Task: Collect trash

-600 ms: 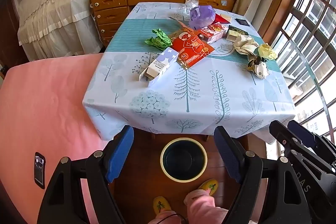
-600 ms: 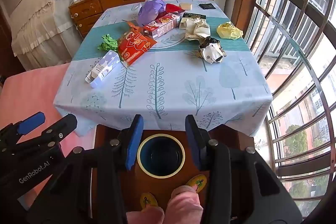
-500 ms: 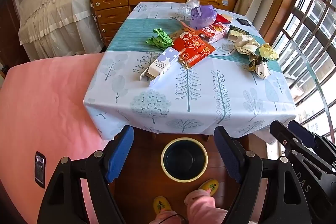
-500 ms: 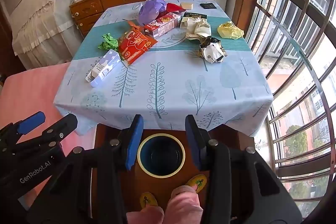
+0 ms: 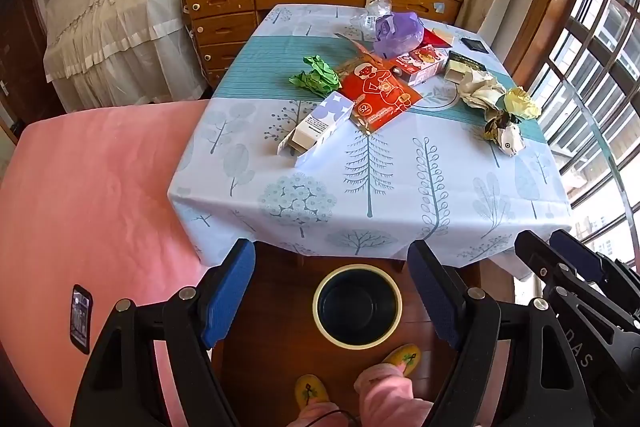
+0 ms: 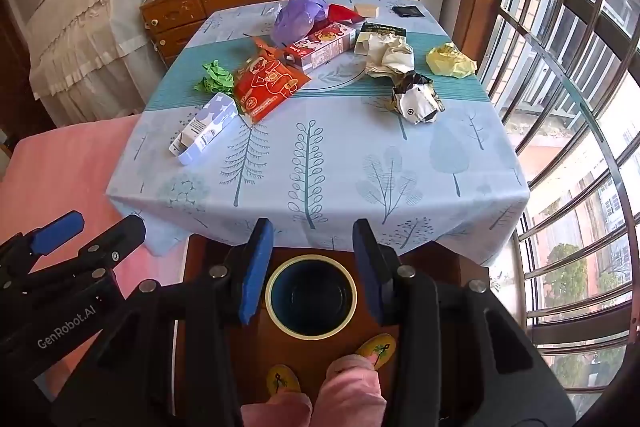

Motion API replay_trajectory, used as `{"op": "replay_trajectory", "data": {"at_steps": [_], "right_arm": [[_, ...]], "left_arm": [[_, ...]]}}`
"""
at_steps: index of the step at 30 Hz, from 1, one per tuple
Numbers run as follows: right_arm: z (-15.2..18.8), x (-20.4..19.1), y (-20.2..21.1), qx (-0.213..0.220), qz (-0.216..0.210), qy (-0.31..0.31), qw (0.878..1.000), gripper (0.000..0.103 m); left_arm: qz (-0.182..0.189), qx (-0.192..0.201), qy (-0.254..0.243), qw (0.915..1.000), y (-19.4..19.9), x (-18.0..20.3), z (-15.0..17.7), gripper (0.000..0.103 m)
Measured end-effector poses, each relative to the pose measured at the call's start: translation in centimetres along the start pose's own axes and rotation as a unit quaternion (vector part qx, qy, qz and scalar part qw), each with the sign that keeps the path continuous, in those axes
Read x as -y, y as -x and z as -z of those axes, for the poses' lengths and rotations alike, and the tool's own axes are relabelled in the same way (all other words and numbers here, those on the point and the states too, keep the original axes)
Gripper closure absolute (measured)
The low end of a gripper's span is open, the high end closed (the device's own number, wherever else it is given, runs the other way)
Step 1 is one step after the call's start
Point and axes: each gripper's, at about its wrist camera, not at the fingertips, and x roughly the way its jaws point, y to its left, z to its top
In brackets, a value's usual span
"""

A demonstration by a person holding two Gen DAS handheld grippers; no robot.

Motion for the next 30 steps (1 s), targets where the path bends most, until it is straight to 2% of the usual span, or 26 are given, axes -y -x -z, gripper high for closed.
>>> {"op": "replay_trajectory", "data": {"at_steps": [30], "right_arm": [[-0.2, 1.1, 0.4, 0.001, -0.004, -0.006, 1.000, 0.065]], "left_arm": [[0.006, -0.001, 0.007, 1.0000, 0.2, 0.3, -0.3, 0.023]]}}
